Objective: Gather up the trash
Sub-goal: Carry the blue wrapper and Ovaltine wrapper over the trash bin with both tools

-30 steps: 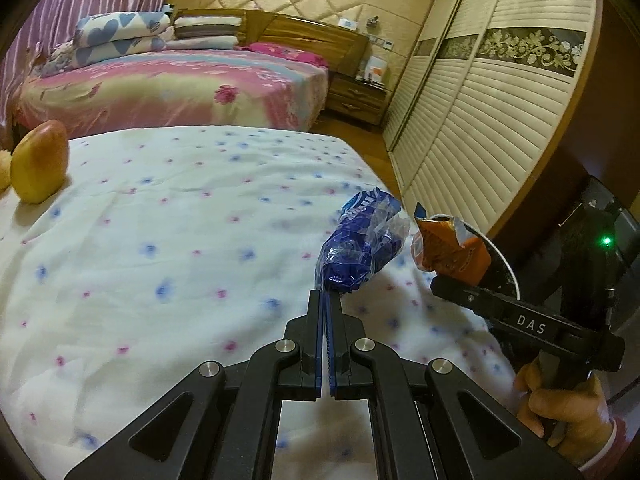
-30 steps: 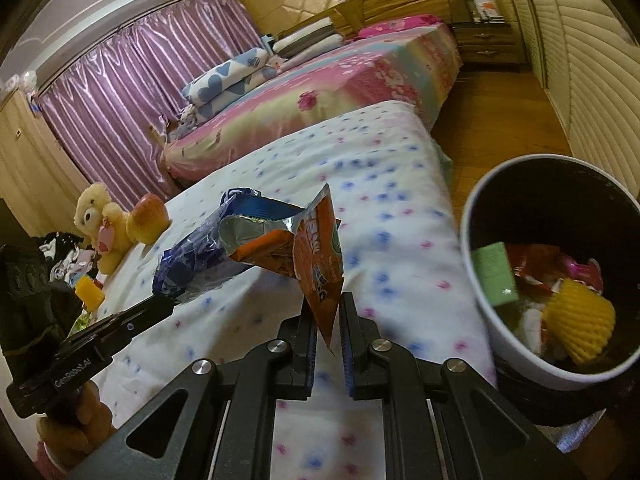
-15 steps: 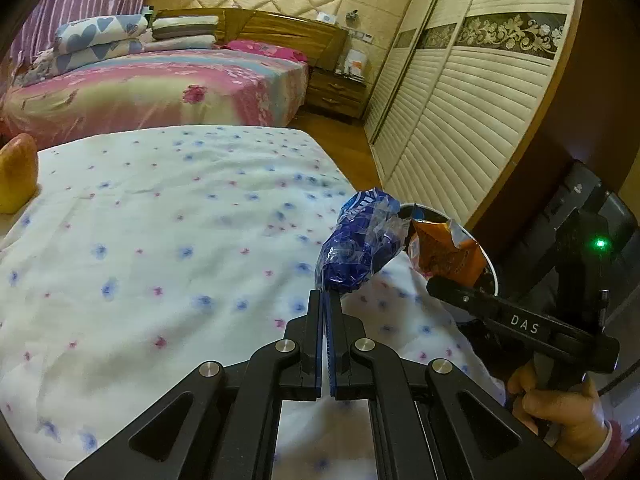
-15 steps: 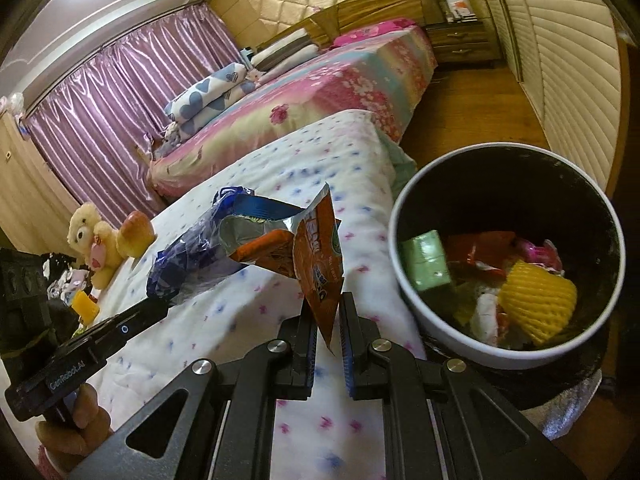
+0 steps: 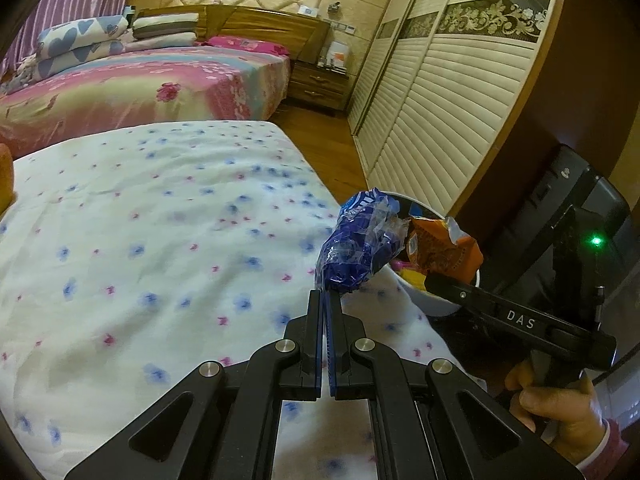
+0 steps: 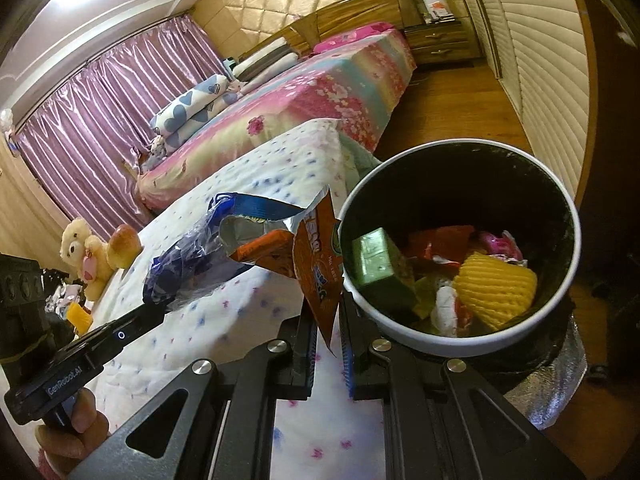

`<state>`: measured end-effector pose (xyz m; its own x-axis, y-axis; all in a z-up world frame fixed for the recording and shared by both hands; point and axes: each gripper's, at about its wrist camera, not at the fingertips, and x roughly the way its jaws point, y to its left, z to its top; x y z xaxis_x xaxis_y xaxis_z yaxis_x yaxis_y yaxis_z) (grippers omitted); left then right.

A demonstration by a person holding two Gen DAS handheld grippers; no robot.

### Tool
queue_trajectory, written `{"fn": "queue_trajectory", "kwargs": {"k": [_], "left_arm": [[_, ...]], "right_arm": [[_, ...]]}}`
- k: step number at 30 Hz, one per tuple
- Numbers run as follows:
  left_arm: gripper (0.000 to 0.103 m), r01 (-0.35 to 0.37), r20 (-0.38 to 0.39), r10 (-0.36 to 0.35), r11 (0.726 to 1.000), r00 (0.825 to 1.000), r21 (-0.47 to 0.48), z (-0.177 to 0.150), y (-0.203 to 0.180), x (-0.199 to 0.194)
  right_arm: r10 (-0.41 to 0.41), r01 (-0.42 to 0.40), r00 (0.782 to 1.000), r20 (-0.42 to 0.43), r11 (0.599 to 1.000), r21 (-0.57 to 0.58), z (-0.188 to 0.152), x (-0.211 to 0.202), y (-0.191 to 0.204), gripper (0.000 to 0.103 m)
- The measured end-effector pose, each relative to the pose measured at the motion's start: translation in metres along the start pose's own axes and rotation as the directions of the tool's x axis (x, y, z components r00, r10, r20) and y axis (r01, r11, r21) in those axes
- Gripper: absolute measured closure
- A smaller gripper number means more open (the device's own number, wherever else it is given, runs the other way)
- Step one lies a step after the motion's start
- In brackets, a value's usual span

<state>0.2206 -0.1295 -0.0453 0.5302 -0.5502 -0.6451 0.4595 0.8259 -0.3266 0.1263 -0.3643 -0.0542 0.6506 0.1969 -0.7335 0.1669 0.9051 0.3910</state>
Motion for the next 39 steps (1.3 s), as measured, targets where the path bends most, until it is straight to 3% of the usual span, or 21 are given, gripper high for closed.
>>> {"fn": "queue_trajectory", "kwargs": {"k": [39], "left_arm": [[0.103,0.037,-0.017,-0.037,0.998,0.999,0.044,0.011,-0.048,0.035]], "right_arm": [[-0.071,0.068,0.997,0.040,0.995,0.075,0.003,-0.025,-0.048,0.093]]}}
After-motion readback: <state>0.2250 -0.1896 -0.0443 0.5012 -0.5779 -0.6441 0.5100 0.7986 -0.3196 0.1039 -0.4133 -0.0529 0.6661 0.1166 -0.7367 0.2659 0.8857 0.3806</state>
